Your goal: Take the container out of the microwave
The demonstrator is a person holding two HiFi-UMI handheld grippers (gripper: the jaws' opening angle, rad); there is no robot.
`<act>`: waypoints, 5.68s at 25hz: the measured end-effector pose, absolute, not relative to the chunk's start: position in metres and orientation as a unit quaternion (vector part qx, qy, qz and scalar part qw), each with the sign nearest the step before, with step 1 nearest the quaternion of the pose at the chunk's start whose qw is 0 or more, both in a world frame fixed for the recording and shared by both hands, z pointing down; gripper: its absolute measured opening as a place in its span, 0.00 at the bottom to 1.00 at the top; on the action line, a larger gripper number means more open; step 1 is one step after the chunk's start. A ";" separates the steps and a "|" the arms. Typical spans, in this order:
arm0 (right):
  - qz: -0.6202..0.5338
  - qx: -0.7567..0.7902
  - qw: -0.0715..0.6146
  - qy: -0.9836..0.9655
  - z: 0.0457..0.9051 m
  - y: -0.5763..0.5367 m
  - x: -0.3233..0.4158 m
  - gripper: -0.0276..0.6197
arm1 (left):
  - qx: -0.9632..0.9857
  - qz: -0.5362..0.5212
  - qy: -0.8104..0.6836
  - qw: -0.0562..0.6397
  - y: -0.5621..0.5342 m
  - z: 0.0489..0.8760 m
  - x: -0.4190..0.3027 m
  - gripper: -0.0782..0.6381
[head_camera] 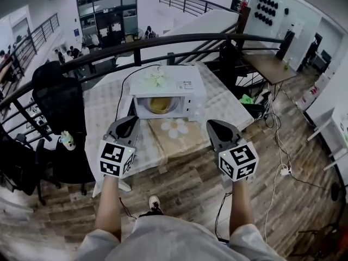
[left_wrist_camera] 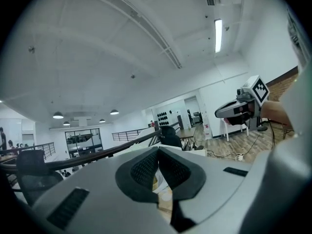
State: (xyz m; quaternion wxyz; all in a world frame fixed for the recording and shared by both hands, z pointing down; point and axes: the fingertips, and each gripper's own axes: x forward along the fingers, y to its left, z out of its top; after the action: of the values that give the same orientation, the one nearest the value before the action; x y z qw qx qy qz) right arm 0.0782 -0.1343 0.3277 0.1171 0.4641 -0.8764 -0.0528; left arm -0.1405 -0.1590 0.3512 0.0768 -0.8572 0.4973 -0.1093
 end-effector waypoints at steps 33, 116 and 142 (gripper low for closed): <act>0.048 0.357 0.160 -0.919 0.435 -0.394 0.087 0.06 | -0.828 -0.261 0.495 -0.019 -0.398 0.493 -0.073 0.14; -0.125 0.328 0.100 -0.931 0.290 -0.320 0.043 0.06 | -0.750 -0.149 0.633 0.120 -0.248 0.311 -0.168 0.16; -0.109 0.342 0.135 -0.924 0.308 -0.347 0.030 0.06 | -0.760 -0.142 0.621 0.128 -0.272 0.306 -0.173 0.16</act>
State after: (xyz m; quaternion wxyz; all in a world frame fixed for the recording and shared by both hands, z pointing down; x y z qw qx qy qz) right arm 0.0303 -0.3471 0.3078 0.1346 0.3416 -0.9238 -0.1086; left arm -0.1729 -0.2722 0.3063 0.1278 -0.7597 0.6215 -0.1423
